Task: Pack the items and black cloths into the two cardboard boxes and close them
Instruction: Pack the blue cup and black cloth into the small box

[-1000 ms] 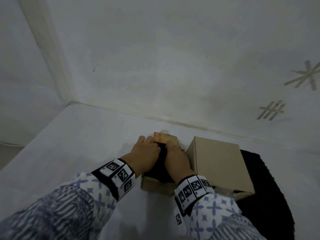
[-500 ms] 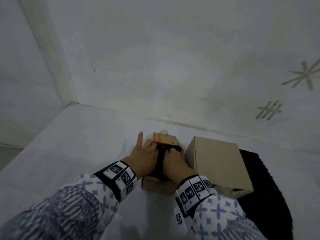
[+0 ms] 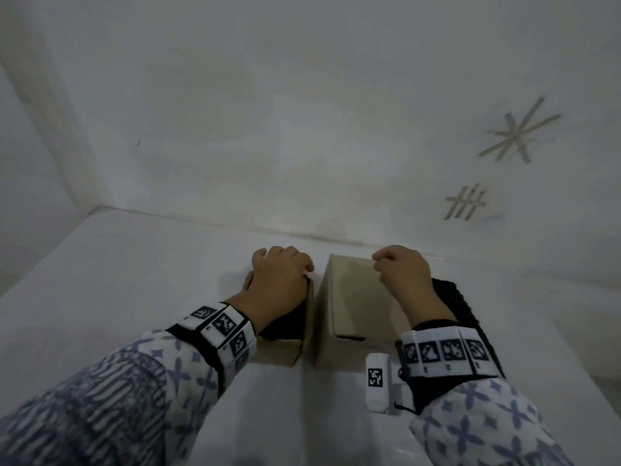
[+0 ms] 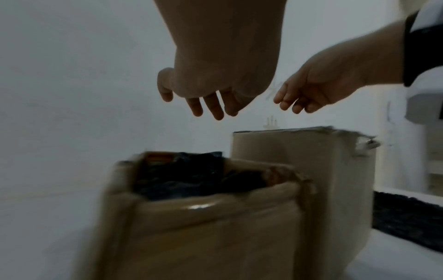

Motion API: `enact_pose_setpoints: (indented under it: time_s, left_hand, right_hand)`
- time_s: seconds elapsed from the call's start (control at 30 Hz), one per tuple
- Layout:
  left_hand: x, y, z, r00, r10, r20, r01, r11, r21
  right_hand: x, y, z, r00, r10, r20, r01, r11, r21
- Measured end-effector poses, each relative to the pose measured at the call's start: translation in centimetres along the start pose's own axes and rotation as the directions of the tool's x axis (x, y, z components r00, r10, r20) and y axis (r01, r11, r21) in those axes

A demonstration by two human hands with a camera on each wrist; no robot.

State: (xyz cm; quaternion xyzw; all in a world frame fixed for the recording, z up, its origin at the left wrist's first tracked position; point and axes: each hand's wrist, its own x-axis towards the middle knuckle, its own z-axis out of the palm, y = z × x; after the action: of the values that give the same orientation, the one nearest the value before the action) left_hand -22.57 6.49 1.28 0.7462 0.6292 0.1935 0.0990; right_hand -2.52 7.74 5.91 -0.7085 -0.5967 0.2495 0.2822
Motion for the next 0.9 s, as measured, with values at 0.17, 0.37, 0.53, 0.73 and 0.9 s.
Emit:
enact_pose_setpoints:
  time_s: [0.17,0.37,0.53,0.73,0.9]
  left_hand:
    - [0.0,8.3,3.0,0.985,0.157,0.072,-0.148,0.982,-0.117]
    - [-0.3,13.9,6.4,0.959,0.224,0.176,-0.214,0.974,-0.077]
    - [-0.9,14.6,7.0,0.966,0.187,0.177,-0.181,0.982,-0.049]
    - [-0.1,15.2,6.1,0.976,0.073,0.205,-0.01,0.956,-0.293]
    - [0.8,16.5,3.5,0.813,0.049,0.581,0.561,0.203,-0.802]
  right_hand:
    - [-0.4,9.4,-3.6,0.973,0.21,-0.096,-0.213,0.977,-0.022]
    - [-3.7,18.3,-0.4,0.899,0.32,0.298,-0.122,0.838,-0.532]
    - [-4.9,21.4,0.8,0.943,0.154,0.295,0.066,0.781,-0.621]
    - [-2.8,17.1,-4.3,0.993,0.086,-0.084,-0.079,0.993,0.085]
    - [-3.9,8.6,-6.8,0.985,-0.158,0.069,0.112,0.891,0.441]
